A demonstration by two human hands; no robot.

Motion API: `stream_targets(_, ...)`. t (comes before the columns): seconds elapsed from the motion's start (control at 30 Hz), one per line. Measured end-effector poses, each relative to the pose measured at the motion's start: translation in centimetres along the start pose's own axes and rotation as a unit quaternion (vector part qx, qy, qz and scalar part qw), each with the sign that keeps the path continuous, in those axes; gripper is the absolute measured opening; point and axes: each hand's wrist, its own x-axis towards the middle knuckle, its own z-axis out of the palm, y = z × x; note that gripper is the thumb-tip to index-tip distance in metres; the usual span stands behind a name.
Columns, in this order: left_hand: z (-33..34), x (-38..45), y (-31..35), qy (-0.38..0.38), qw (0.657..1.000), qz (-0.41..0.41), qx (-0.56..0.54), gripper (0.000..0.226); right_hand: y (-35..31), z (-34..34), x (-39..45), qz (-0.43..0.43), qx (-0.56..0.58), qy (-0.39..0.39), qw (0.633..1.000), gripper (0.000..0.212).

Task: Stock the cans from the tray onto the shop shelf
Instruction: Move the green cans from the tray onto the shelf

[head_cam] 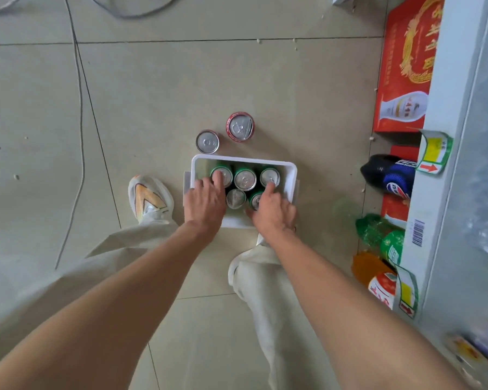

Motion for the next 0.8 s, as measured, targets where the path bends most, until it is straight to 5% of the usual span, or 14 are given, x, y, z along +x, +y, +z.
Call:
stream_targets(0.1, 0.3, -0.2, -0.4, -0.003, 0.999, 0.019, 0.035, 0.03, 0.0, 0.3, -0.1, 0.005, 0.011, 0.051, 0.999, 0.07)
stream_targets(0.27, -2.2, -3.4, -1.7, -0.035, 0.997, 0.058, 0.023, 0.075, 0.2, -2.9, -1.9, 0.045, 0.032, 0.07, 0.996, 0.061)
stream_targets(0.37, -6.5, -7.6, -1.7, -0.039, 0.997, 0.06, -0.006, 0.06, 0.4, -7.6, -4.6, 0.068, 0.047, 0.059, 0.995, 0.071)
stream_targets(0.6, -24.0, -17.7, -1.3, -0.064, 0.993, 0.094, -0.038, 0.046, -0.9, -26.8, -15.2, 0.085, 0.103, 0.054, 0.99, 0.067)
stream_targets(0.8, -43.0, -24.9, -1.8, -0.021, 0.987, 0.14, -0.077, 0.053, -1.3, -46.4, -27.6, 0.098, 0.142, 0.146, 0.974, 0.069)
